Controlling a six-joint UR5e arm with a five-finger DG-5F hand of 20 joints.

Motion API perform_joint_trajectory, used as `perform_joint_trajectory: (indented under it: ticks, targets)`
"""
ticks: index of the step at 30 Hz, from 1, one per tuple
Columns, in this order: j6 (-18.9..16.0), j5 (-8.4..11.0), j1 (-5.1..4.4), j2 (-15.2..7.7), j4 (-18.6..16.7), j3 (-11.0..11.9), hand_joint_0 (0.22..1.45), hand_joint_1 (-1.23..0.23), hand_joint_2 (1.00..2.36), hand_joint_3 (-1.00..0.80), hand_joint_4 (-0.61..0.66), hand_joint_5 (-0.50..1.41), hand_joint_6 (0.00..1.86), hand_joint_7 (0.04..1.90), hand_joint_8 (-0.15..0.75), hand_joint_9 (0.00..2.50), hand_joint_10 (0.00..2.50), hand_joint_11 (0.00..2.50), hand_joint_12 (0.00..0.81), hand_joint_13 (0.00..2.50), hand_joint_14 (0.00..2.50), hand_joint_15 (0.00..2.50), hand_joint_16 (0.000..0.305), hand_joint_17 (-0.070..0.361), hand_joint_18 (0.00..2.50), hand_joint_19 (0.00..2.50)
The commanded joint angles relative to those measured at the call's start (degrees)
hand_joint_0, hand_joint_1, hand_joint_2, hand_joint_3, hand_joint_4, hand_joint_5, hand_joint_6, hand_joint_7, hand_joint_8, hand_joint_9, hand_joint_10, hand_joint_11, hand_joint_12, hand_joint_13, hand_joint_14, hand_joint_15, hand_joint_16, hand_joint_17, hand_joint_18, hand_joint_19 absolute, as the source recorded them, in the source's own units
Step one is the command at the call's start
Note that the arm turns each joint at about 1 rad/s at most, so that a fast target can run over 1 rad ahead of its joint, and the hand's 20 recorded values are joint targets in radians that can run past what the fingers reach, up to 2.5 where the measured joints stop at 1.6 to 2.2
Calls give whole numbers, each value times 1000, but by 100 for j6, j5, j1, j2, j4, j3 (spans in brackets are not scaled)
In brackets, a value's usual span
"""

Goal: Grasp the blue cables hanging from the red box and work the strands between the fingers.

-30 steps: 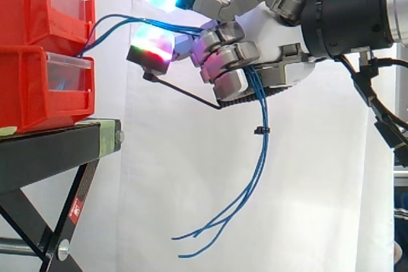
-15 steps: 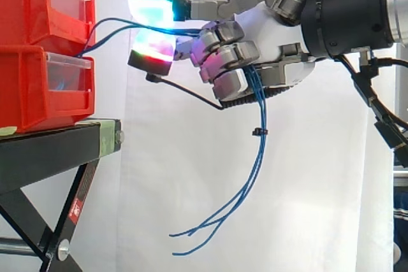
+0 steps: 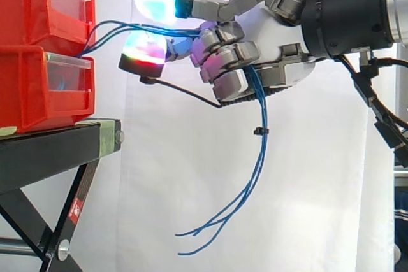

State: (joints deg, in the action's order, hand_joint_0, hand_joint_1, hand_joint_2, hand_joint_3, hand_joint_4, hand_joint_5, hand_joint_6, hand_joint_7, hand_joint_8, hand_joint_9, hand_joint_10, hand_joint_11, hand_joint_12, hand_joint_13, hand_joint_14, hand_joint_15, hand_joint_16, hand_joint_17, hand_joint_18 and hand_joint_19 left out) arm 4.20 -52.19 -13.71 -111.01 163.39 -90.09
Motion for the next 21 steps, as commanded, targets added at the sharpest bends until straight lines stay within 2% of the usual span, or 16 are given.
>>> perform_joint_trajectory:
  ticks: [1, 2, 4, 8, 12, 15, 16, 20, 21]
  targets:
    - [1, -20, 0, 0, 0, 0, 813, -597, 1010, -736, 236, 24, 585, 1205, 417, 928, 2500, 2500, 476, 1272, 2500, 1643, 55, 124, 1656, 1018]
    - [-7, -20, 0, 0, 0, 0, 817, -621, 1009, -732, 237, 20, 590, 1205, 417, 928, 2500, 2500, 476, 1272, 2500, 1643, 55, 124, 1656, 1018]
    - [-7, -20, 0, 0, 0, 0, 811, -665, 1009, -733, 241, -67, 734, 1152, 417, 928, 2500, 2500, 476, 1272, 2500, 1643, 55, 124, 1656, 1018]
    - [-7, -37, 0, 0, 0, 0, 810, -715, 1008, -770, 252, -121, 828, 1128, 417, 928, 2500, 2500, 476, 1272, 2500, 1643, 55, 124, 1656, 1018]
    - [-7, -55, 0, 0, 0, 0, 856, -728, 1009, -735, 248, -176, 1061, 1034, 417, 928, 2500, 2500, 476, 1272, 2500, 1643, 55, 124, 1656, 1018]
    - [1, -55, 0, 0, 0, 0, 913, -670, 1014, -604, 242, -183, 1212, 989, 417, 928, 2500, 2500, 476, 1272, 2500, 1643, 55, 124, 1656, 1018]
    - [1, -55, 0, 0, 0, 0, 926, -620, 1017, -499, 231, -175, 1241, 982, 417, 928, 2500, 2500, 476, 1272, 2500, 1643, 55, 124, 1656, 1018]
    - [1, -55, 0, 0, 0, 0, 928, -587, 1018, -347, 239, -157, 1215, 985, 417, 928, 2500, 2500, 476, 1272, 2500, 1643, 55, 124, 1656, 1018]
    - [1, -55, 0, 0, 0, 0, 945, -570, 1016, -292, 251, -111, 1138, 994, 417, 928, 2500, 2500, 476, 1272, 2500, 1643, 55, 124, 1656, 1018]
